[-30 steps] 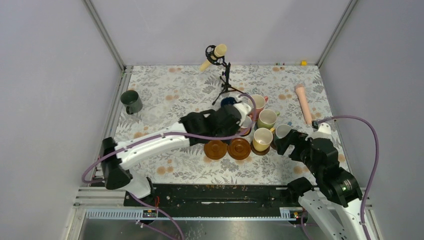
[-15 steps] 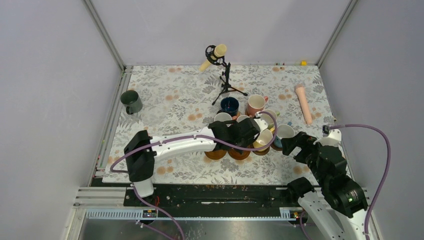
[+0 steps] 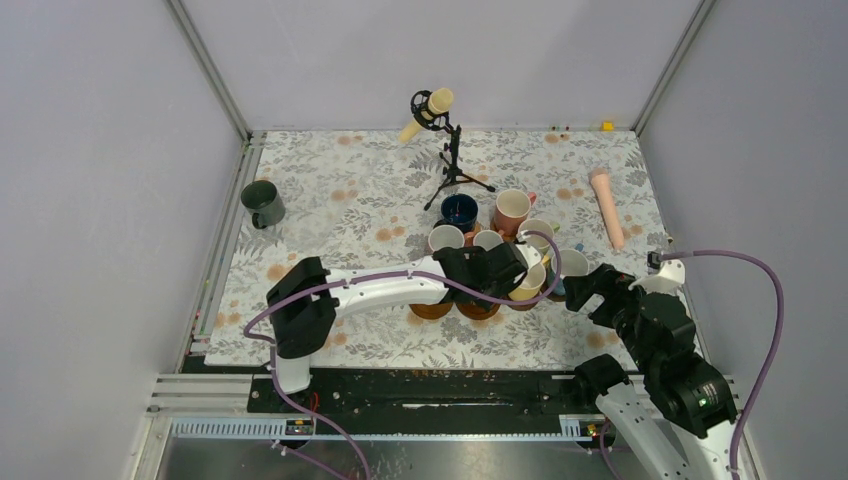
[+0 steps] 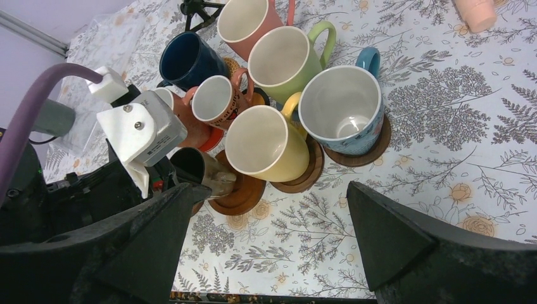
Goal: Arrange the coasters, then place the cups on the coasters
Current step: Place the cup on the coaster.
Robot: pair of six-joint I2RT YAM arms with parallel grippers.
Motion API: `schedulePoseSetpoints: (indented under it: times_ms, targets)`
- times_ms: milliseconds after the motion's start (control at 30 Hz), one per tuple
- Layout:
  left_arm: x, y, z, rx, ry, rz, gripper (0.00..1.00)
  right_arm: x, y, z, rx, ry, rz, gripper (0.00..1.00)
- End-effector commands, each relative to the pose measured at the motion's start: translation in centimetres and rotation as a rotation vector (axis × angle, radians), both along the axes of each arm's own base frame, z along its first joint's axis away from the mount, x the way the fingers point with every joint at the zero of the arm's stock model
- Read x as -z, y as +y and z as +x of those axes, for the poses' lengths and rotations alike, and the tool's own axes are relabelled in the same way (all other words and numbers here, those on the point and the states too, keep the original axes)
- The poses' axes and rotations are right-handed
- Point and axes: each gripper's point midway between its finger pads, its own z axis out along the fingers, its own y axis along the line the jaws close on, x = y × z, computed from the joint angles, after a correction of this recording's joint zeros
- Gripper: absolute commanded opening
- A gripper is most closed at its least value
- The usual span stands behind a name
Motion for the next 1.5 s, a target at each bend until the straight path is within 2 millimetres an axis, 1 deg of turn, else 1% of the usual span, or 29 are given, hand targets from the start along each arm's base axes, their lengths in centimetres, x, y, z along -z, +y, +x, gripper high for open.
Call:
schedulePoseSetpoints:
  times_ms: [0,233,467,600,767,900,1000,1167,1267,1333,1467]
  targets:
    - [-3.4,-2.9,0.9,0.004,-0.045,-0.137,0.00,-1.7,-1.0,-0.2,0.042,-0.054,0.001,0.99]
    - [-2.4,-3.0,0.6,-0.003,-0.019,-0.130,0.00,-1.6,-1.2,-0.2,0.045,-0.057,-0.013,0.99]
    - [-2.1,-2.8,1.0,-0.024,-0.032,-0.134,0.00,-1.6,-1.3,-0.1,0.046,-0.056,-0.027,0.99]
    - [-1.6,-2.9,1.2,-0.035,-0.028,-0.125,0.00,-1.8,-1.4,-0.2,0.045,-0.065,-0.029,0.99]
    - [-1.1,-2.4,1.5,-0.052,-0.031,-0.109,0.00,-1.9,-1.5,-0.4,0.045,-0.066,-0.038,0.99]
    - [-1.0,-2.0,1.7,-0.069,-0.040,-0.102,0.10,-1.8,-1.6,-0.4,0.049,-0.066,-0.043,1.00]
    - [-1.0,-1.8,1.8,-0.077,-0.044,-0.103,0.20,-1.7,-1.6,-0.4,0.045,-0.063,-0.045,1.00]
    - [-1.1,-1.8,1.7,-0.080,-0.044,-0.105,0.28,-1.8,-1.6,-0.4,0.045,-0.065,-0.044,1.00]
    - [-1.6,-1.7,1.7,-0.081,-0.044,-0.107,0.33,-1.7,-1.6,-0.5,0.044,-0.064,-0.046,1.00]
    - [-2.4,-1.7,1.7,-0.082,-0.048,-0.117,0.38,-1.8,-1.7,-0.6,0.044,-0.064,-0.048,0.99]
    - [-5.4,-1.5,2.0,-0.095,-0.082,-0.167,0.43,-1.8,-1.7,-0.6,0.043,-0.063,-0.050,0.99]
